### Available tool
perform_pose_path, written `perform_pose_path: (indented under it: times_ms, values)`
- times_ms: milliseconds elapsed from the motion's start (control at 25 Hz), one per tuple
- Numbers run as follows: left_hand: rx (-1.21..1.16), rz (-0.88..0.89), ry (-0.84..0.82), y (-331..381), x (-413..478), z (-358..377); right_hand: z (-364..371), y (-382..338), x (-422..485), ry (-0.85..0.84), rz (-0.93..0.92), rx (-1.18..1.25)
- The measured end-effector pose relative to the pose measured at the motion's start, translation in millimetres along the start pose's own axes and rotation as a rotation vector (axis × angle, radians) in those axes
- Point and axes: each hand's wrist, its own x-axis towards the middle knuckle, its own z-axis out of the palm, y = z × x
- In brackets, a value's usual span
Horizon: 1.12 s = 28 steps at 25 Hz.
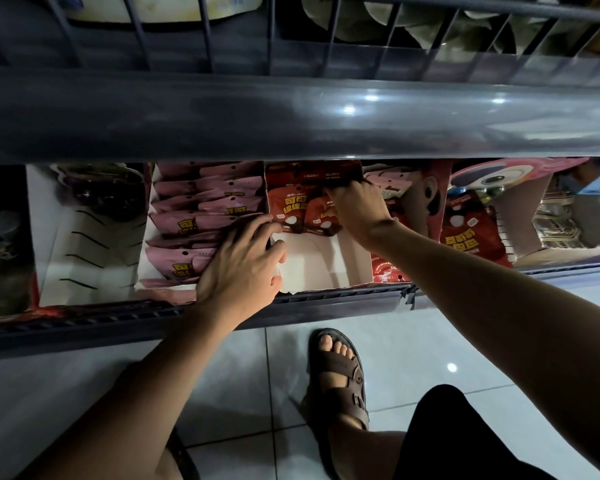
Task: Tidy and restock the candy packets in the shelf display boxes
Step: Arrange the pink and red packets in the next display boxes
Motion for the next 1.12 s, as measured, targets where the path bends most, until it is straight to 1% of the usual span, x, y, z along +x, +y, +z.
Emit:
perform_pose_path:
  times_ms: [120, 200, 360, 400, 440, 480, 560, 600, 640, 720, 840, 880, 960, 1040, 1080, 1120]
  values:
    - [0.009, 0.0, -0.001, 1, 0, -1, -9, 3, -8, 0.058, 0.045, 0.077]
    - [0.028, 0.001, -0.015, 1, 0, -2, -16, 9, -17, 0.114, 0.114, 0.16]
    - [0.033, -0.013, -0.033, 2, 0, -7, -23, 40, -57, 0.34, 0.342, 0.379]
    - [0.029, -0.018, -0.036, 3, 0, -8, -21, 48, -70, 0.357, 0.403, 0.43]
    - [0.024, -0.02, -0.039, 4, 0, -9, -16, 56, -82, 0.334, 0.464, 0.472]
    - [0.02, -0.022, -0.041, 5, 0, -10, -9, 62, -92, 0.259, 0.522, 0.49]
    - [0.019, -0.023, -0.041, 5, -1, -11, 11, 70, -106, 0.057, 0.592, 0.467]
    - [0.021, -0.023, -0.041, 5, -1, -12, 21, 73, -109, -0.019, 0.616, 0.466]
    - [0.023, -0.023, -0.042, 5, -1, -12, 27, 73, -111, -0.055, 0.653, 0.484]
    - [0.027, -0.024, -0.043, 5, 0, -12, 33, 71, -109, -0.049, 0.735, 0.505]
    - [0.03, -0.02, -0.052, 5, 1, -10, 31, 62, -98, 0.078, 0.799, 0.514]
    - [0.031, -0.021, -0.054, 5, 0, -10, 29, 58, -95, 0.119, 0.829, 0.58]
    - [0.034, -0.023, -0.051, 4, 0, -11, 29, 51, -90, 0.173, 0.974, 0.838]
    - [0.035, -0.023, -0.049, 4, 0, -11, 34, 44, -88, 0.169, 1.148, 1.149]
    - [0.033, -0.023, -0.049, 4, 0, -11, 38, 41, -88, 0.159, 1.223, 1.257]
    - [0.031, -0.022, -0.049, 4, 0, -11, 41, 40, -87, 0.149, 1.28, 1.312]
